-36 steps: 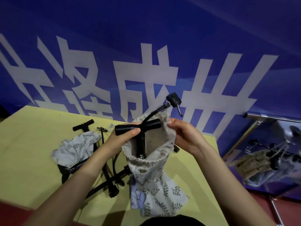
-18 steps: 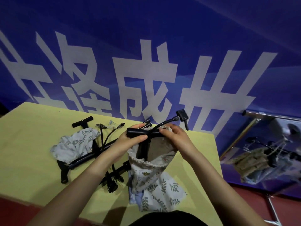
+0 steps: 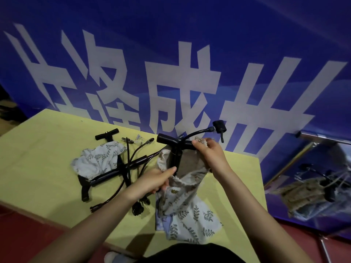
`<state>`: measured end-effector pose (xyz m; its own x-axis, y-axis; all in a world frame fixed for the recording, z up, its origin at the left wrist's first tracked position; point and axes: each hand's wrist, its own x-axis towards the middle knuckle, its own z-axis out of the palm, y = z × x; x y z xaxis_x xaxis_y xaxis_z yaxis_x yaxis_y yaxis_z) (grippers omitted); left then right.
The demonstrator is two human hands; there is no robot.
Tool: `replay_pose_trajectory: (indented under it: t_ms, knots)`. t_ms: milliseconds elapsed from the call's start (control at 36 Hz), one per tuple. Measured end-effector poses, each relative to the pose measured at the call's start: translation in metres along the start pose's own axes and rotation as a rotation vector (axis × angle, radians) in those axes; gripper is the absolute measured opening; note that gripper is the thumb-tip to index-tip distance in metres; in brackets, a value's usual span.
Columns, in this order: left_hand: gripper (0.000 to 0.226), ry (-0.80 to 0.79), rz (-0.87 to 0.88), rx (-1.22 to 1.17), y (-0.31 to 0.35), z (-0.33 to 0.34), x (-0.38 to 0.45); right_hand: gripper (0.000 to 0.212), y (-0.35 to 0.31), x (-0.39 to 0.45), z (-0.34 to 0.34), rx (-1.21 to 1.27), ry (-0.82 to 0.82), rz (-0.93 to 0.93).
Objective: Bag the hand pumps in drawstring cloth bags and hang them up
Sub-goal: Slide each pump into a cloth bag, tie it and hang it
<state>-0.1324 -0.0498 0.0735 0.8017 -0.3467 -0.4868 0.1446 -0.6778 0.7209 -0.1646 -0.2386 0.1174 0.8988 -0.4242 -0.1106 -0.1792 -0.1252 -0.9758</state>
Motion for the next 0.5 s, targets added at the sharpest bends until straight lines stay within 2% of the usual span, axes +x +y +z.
replay_pose_trajectory:
  t_ms: [139,194,306,417,500]
  knots:
    - [0.042,-0.040,-0.116,-0.342,-0.001,0.011,0.003,0.032,-0.001,-0.002,0.009,-0.024,0.002,-0.030]
    - [0.030,-0.026,-0.071,-0.393,-0.003,0.011,0.002,0.035,0.000,-0.003,0.010,-0.007,0.003,-0.026]
    - [0.016,0.010,0.035,-0.532,-0.004,0.002,-0.009,0.028,0.006,-0.002,0.008,0.016,0.014,-0.011]
    - [0.026,0.140,0.112,-0.643,0.000,-0.017,-0.015,0.019,0.008,-0.001,0.004,0.036,0.024,-0.011]
    - [0.025,0.165,0.086,-0.768,0.001,-0.024,-0.016,0.016,0.007,-0.001,0.003,0.047,-0.008,-0.008]
